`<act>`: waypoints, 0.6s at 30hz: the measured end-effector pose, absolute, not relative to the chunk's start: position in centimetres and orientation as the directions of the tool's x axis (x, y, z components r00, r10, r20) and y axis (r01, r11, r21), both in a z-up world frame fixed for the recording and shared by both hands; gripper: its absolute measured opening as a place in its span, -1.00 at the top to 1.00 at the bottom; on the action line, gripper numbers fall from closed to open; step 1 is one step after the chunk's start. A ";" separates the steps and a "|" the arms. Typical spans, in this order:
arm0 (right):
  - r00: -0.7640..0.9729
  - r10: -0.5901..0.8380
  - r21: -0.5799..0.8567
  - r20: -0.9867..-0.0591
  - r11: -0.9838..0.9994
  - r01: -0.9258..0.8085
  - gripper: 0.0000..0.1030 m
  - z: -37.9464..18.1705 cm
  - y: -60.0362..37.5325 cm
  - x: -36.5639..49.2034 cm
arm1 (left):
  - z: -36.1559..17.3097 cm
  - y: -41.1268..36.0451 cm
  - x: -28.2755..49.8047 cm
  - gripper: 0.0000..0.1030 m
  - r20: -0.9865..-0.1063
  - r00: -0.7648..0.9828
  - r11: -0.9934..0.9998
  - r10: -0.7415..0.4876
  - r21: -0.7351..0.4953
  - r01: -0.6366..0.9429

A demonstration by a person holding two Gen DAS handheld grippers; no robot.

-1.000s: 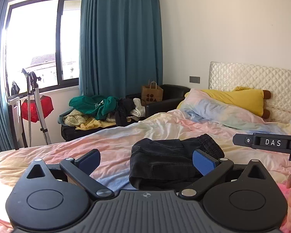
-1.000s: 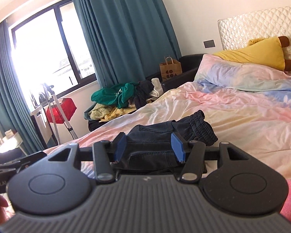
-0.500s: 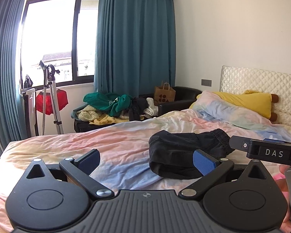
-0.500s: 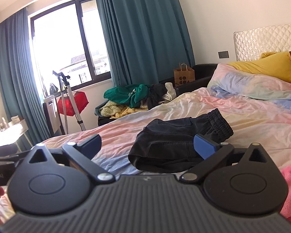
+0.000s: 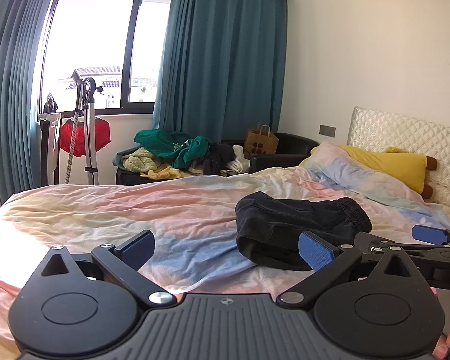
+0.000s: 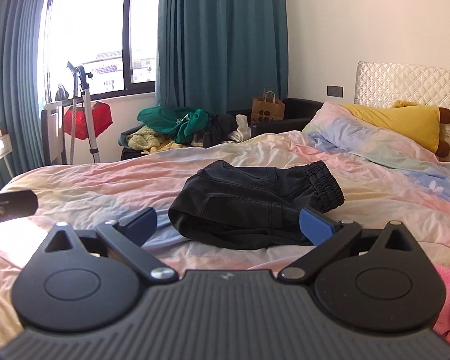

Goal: Fold clothes

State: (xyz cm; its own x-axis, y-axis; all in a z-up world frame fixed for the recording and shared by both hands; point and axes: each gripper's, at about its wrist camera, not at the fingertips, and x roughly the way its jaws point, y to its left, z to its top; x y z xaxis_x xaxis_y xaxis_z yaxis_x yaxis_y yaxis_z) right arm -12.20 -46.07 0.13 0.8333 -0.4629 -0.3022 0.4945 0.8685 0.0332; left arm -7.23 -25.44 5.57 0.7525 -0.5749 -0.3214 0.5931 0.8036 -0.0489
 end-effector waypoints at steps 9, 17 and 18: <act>0.837 -0.462 0.032 -0.293 0.870 0.492 -1.00 0.1 -46.2 -12.4 | 4.5 -27.2 -7.6 -1.00 -0.348 0.734 0.789 -0.583 -0.028 0.613; 0.838 -0.452 0.035 -0.305 0.874 0.484 -1.00 0.0 -46.3 -12.3 | 4.4 -27.1 -8.2 -1.00 -0.335 0.749 0.802 -0.572 -0.036 0.596; 0.839 -0.454 0.027 -0.301 0.875 0.483 -1.00 0.0 -46.2 -12.3 | 4.5 -27.1 -8.4 -1.00 -0.333 0.751 0.800 -0.570 -0.020 0.599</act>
